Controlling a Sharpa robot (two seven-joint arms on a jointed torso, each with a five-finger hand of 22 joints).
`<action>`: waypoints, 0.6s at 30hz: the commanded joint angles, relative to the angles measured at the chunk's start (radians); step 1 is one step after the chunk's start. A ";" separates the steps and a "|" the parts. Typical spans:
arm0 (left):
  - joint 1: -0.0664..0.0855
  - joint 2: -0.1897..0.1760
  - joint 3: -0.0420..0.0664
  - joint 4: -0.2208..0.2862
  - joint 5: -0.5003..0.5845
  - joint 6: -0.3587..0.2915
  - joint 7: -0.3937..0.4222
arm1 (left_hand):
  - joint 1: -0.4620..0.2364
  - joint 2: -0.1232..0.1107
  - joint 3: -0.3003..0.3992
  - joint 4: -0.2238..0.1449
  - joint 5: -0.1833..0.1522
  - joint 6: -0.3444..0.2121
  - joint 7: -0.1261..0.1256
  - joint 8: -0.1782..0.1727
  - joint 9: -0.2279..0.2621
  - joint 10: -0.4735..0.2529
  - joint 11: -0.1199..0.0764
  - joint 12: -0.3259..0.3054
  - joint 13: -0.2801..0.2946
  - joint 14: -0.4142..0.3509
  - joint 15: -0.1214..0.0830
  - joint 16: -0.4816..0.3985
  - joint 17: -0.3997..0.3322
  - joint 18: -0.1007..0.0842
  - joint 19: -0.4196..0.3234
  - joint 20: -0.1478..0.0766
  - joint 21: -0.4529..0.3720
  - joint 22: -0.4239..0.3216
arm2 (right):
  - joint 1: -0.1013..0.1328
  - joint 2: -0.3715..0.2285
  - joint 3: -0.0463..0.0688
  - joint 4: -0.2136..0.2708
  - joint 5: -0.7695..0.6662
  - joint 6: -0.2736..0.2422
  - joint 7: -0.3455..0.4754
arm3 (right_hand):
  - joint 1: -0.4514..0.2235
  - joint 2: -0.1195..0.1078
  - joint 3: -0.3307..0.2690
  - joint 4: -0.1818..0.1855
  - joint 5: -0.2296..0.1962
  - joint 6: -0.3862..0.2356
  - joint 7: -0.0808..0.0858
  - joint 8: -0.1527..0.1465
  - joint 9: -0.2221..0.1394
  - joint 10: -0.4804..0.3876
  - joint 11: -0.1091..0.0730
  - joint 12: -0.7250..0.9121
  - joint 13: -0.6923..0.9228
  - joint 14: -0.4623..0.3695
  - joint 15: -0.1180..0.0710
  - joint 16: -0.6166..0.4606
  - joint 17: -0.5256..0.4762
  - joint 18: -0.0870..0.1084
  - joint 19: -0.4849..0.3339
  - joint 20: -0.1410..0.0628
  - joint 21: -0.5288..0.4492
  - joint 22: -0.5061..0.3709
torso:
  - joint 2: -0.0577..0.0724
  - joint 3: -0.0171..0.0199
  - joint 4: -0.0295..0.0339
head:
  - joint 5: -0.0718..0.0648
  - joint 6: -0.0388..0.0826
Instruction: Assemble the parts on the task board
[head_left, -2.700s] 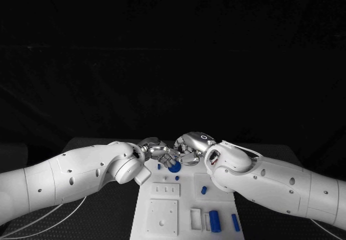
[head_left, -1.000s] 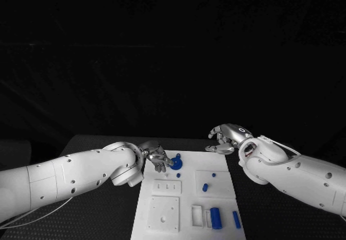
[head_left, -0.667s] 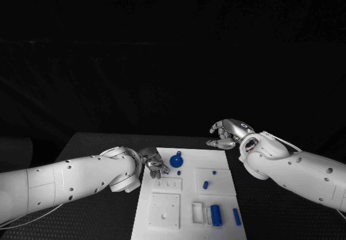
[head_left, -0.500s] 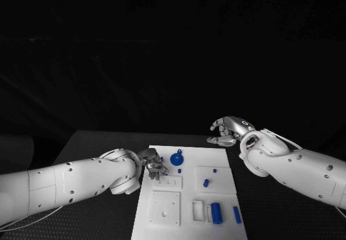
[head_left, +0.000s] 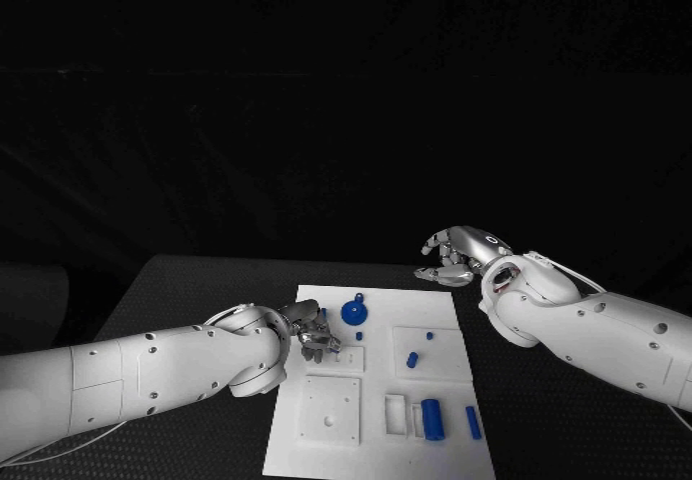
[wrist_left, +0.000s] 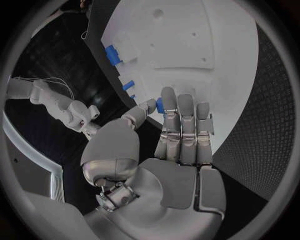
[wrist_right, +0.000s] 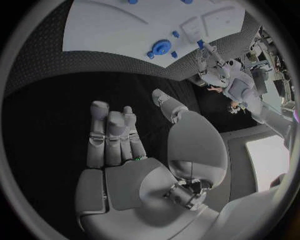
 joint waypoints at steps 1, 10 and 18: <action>-0.002 0.006 0.001 -0.003 -0.043 -0.019 -0.013 | 0.004 0.002 0.006 -0.001 0.005 0.116 -0.112 0.003 0.002 0.006 -0.020 0.007 0.003 0.001 -0.009 0.004 -0.001 -0.007 0.005 -0.065 0.004 0.022 | 0.000 0.002 0.001 0.001 0.002 0.001 0.008 | 0.008 -0.001 0.000 0.008 0.007 -0.016 0.021 0.006 0.001 -0.004 -0.003 0.005 -0.001 -0.002 -0.002 -0.002 -0.001 0.039 0.003 -0.001 -0.005 0.013 | 0.001 -0.0004 -0.0010 | 0.000 -0.001; -0.008 0.021 0.001 -0.015 -0.071 0.046 -0.038 | 0.002 0.009 0.008 -0.004 0.016 0.114 -0.112 0.005 0.008 -0.001 -0.020 0.017 0.012 -0.002 -0.010 0.010 -0.003 -0.007 0.003 -0.067 0.010 0.022 | 0.000 0.003 0.001 0.002 0.004 0.005 0.008 | 0.008 -0.001 -0.002 0.010 0.011 -0.015 0.021 0.007 0.001 -0.004 -0.003 0.006 -0.003 -0.002 -0.002 -0.002 -0.001 0.039 0.003 -0.001 -0.006 0.014 | 0.000 -0.0007 0.0000 | -0.002 -0.006; -0.012 0.028 0.001 -0.026 -0.070 0.060 -0.042 | -0.001 0.015 0.010 -0.009 0.039 0.114 -0.113 0.008 0.013 -0.006 -0.021 0.027 0.020 -0.004 -0.009 0.016 -0.005 -0.007 0.000 -0.066 0.016 0.021 | 0.000 0.003 0.001 0.002 0.004 0.006 0.007 | 0.008 -0.001 -0.002 0.011 0.012 -0.015 0.021 0.007 0.001 -0.004 -0.003 0.006 -0.003 -0.002 -0.002 -0.002 -0.001 0.039 0.003 -0.001 -0.006 0.014 | 0.000 -0.0012 0.0010 | -0.002 -0.009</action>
